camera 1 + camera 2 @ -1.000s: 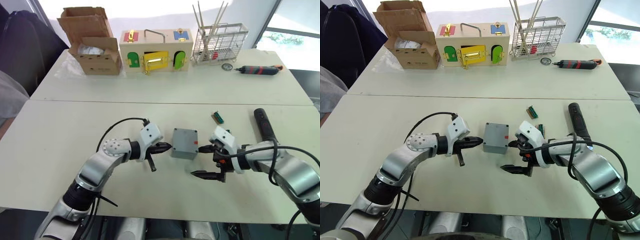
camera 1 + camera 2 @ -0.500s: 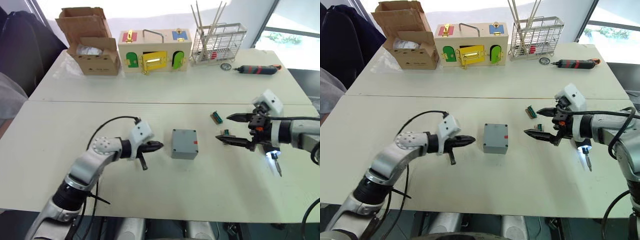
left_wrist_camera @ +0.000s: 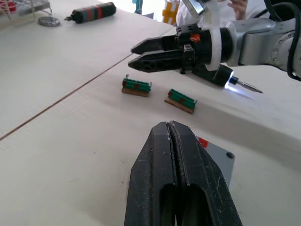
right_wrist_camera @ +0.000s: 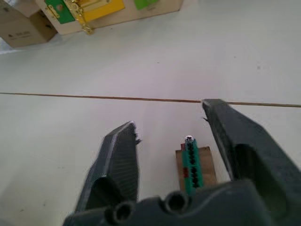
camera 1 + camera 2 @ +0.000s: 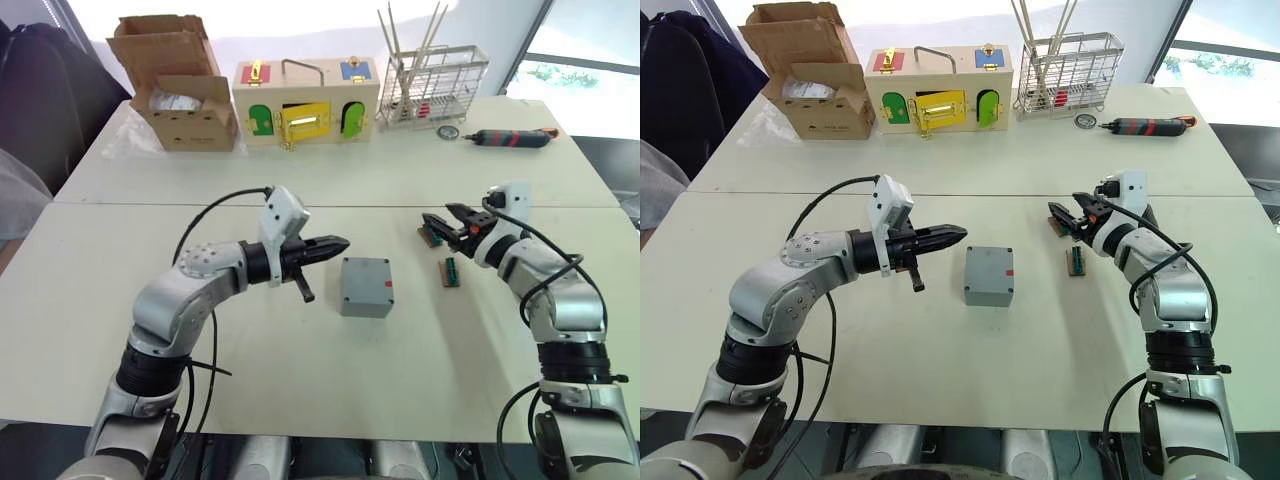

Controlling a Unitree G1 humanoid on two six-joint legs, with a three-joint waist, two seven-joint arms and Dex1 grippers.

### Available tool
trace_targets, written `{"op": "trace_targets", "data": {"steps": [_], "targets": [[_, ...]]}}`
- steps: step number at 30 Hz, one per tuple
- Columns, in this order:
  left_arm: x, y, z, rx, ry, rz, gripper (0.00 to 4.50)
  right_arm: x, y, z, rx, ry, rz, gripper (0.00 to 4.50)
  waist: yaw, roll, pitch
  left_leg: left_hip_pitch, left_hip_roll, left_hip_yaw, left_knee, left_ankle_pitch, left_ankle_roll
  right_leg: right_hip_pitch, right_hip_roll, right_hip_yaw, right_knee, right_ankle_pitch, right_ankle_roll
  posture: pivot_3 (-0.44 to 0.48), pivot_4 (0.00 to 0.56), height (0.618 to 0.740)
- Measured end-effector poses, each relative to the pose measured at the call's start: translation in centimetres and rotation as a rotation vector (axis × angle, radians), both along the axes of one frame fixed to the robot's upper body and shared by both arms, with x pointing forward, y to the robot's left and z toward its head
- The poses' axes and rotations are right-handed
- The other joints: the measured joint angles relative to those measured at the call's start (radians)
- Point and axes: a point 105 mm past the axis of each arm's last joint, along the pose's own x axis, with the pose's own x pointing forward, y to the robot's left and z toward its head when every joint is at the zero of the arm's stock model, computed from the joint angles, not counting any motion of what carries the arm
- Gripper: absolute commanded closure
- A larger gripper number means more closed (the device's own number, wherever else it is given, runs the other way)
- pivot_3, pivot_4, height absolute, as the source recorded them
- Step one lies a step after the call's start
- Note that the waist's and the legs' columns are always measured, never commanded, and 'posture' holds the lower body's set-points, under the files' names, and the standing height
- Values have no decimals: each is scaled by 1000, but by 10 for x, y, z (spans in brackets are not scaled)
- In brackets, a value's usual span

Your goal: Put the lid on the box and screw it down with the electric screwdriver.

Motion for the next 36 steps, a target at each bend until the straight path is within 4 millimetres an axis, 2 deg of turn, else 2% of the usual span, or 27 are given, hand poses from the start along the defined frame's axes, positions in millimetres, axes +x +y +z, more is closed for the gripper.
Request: {"op": "trace_targets", "data": {"steps": [9, 16, 24, 27, 30, 36], "targets": [[-2, -1, -8, 21, 21, 5, 4500, 5, -5, -24, -27, 54, -18, 2065, -8, 0, 0, 0, 0, 0, 0, 0, 0, -1, 0, 0, 0, 0, 0, 0, 150, 731], [-2, -2, -9, 26, 22, 5, 4500, 18, 4, -20, -24, 27, -4, 2065, -7, 0, 0, 0, 0, 0, -1, 0, 0, -1, 0, 0, 0, 0, 0, 0, 150, 731], [-4, -3, -16, 39, 31, 11, 4500, 21, 5, -29, -18, 45, -8, 2065, -9, 0, 0, 0, 0, 0, -1, 0, 0, -1, 0, 0, 0, 0, 0, 0, 150, 731], [-3, -2, -16, 41, 27, 15, 4500, 21, 8, -28, -11, 38, -2, 2914, -9, 0, 0, 0, 0, 0, -1, 0, 0, -1, 0, 0, 0, 0, 0, 0, 150, 731], [-3, -2, -16, 42, 25, 18, 4500, 23, 12, -26, -4, 25, 4, 4338, -8, 0, 0, 0, 0, 0, -1, 0, 0, -1, 0, 0, 0, 0, 0, 0, 150, 731], [-2, -1, -17, 50, 22, 24, 4500, 23, 11, -25, -7, 22, -1, 4428, -9, 0, 0, 0, 0, 0, -1, 0, 0, -1, 0, 0, 0, 0, 0, 0, 150, 731]]}}
